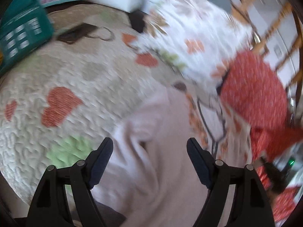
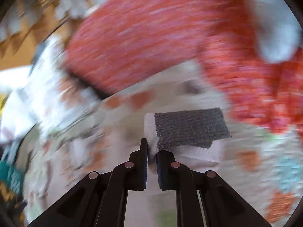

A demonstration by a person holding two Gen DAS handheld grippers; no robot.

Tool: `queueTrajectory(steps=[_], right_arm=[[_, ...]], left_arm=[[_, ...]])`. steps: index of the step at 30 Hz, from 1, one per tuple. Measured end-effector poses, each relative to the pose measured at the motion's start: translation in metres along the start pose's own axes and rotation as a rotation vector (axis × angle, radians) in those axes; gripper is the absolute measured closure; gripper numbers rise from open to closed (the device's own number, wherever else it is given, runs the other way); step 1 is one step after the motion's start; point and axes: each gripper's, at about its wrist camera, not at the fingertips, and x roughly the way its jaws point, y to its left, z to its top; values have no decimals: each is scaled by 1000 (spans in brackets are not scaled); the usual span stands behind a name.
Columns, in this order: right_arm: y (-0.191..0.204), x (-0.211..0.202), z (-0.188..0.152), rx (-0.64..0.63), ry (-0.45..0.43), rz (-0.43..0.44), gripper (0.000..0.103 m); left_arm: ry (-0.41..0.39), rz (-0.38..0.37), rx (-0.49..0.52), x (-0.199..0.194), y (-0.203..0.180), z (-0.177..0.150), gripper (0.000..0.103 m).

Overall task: Fold small clothes
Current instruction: 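Carry the sleeve across the cardigan front and open the right tool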

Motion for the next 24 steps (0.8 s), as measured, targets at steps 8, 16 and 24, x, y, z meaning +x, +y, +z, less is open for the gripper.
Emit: queueTrajectory(steps=[8,16,24], right_arm=[[153,89,-66,-282,229,137,94],[191,83,-94,-406,332,317,71],[185,75,-79,-459,293,180,66]], left_arm=[[-27,10,-129,-14,41,25,24],[29,8,-94,-4,32,18,24],[67,1,-59,6,19,10,24]])
